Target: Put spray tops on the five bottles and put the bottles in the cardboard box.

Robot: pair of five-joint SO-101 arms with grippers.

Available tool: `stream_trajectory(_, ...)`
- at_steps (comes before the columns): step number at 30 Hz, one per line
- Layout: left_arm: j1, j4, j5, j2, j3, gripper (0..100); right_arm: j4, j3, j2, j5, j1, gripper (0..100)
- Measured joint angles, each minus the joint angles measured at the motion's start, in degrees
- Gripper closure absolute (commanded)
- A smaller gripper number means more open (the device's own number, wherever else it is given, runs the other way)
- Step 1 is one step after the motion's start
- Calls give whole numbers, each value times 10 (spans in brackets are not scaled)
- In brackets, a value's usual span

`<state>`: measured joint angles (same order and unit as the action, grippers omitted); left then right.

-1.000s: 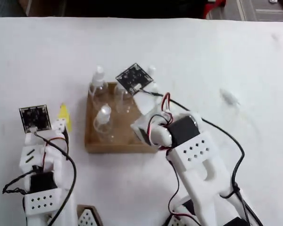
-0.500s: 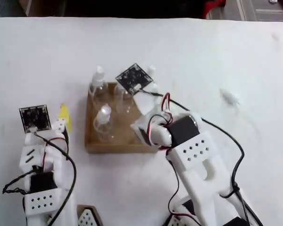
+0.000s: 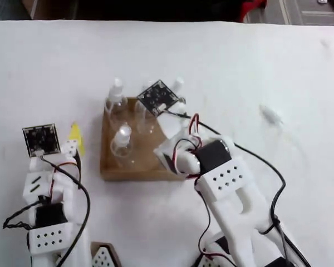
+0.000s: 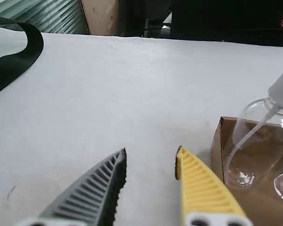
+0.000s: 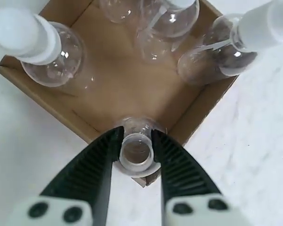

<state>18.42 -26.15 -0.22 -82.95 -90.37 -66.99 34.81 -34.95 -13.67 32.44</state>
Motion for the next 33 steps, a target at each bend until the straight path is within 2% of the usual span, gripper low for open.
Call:
stream_trajectory(7,0,0,0,0,0,834,2,1,0,0,0,971)
stream_trajectory(14,0,0,0,0,0,834,2,2,0,0,2,803)
stream_trajectory(28,0,0,0,0,0,834,1,3,2,0,4,817)
stream_trajectory(33,0,0,0,0,0,834,-40,-52,2,0,4,817)
